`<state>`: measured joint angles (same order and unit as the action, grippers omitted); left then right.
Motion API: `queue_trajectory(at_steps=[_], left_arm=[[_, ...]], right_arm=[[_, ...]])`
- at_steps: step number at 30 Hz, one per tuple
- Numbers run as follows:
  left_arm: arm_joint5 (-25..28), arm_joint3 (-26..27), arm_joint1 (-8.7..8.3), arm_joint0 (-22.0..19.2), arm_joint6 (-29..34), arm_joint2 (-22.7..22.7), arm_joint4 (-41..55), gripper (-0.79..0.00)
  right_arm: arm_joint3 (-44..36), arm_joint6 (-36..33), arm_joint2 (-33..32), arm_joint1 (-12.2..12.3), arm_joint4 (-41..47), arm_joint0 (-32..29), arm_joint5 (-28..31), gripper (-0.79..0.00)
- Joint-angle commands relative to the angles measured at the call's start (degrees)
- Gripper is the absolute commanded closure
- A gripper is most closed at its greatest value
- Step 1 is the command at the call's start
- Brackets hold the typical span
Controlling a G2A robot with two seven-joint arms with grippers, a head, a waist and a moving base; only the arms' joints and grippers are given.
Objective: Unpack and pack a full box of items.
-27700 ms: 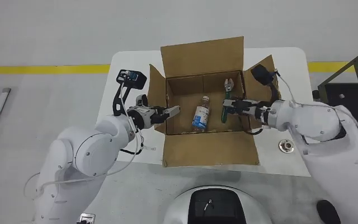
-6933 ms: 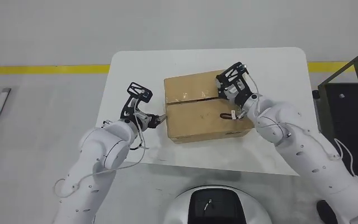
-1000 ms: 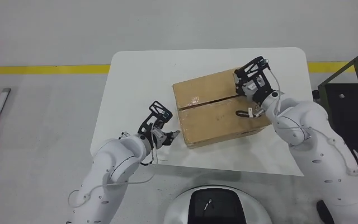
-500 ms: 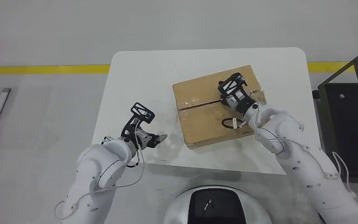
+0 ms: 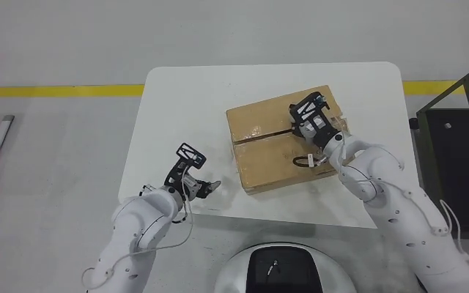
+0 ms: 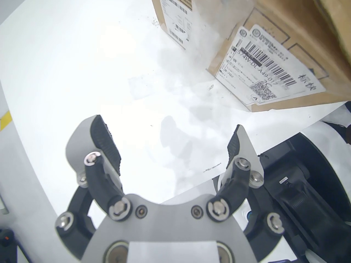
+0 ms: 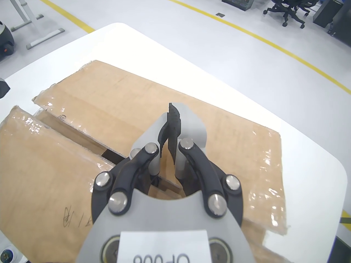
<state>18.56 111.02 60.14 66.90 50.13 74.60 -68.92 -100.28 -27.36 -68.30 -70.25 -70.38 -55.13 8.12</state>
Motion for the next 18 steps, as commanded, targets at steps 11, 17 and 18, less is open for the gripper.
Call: queue_trajectory(at_steps=[11,17,18], left_arm=[[-1.1,-13.6,2.04,-9.0,-13.8,-10.9,-11.8,-0.785],[-3.2,-19.4,3.52,-14.3,-15.7,-14.8,-13.4,-0.785],[-3.5,-20.2,3.74,-14.8,-16.0,-15.3,-13.5,-0.785]], right_arm=[[-1.2,-0.9,-0.5,-0.1,-0.1,-0.5,0.1,0.000],[-2.1,-1.4,-0.5,-0.2,-0.1,-0.8,0.1,0.000],[-2.2,-1.4,-0.5,-0.3,0.0,-0.9,0.1,0.000]])
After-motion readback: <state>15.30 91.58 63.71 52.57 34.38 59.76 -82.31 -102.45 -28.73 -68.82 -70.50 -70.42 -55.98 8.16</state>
